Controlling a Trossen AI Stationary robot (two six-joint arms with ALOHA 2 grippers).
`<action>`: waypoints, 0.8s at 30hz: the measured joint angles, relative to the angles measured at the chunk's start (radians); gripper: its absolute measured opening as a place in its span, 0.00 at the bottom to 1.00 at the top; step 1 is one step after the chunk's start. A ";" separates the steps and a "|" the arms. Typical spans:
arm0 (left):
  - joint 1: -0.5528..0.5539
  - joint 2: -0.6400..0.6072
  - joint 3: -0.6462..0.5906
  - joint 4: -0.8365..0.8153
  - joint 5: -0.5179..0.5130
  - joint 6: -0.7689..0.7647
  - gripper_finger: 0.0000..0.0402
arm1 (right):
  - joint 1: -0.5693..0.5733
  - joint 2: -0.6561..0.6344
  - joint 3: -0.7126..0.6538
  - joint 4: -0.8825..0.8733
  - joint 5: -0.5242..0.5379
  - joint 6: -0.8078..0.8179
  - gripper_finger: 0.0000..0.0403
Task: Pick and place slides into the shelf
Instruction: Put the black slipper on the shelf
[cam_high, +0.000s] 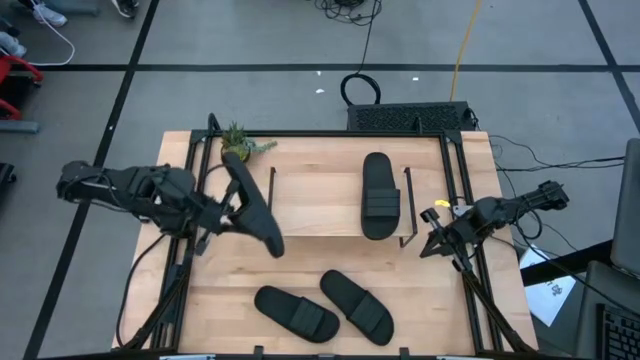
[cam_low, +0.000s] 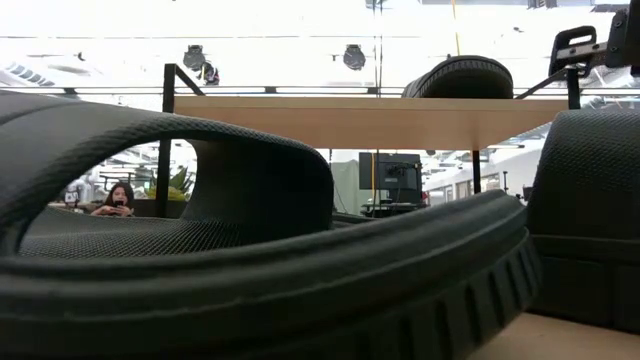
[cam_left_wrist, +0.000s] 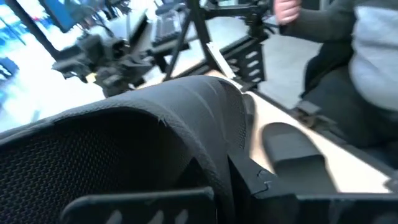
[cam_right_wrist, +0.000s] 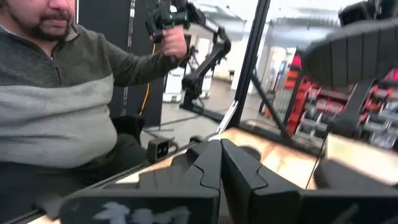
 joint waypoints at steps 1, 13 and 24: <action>0.029 0.003 0.000 0.013 0.022 0.023 0.01 | 0.000 0.000 0.000 0.016 0.000 -0.012 0.00; 0.405 0.271 0.275 -0.055 0.439 0.117 0.01 | -0.001 0.004 0.009 0.156 0.099 -0.125 0.00; 0.507 0.764 0.866 -0.592 0.572 0.131 0.01 | -0.001 0.007 0.015 0.155 0.296 -0.124 0.00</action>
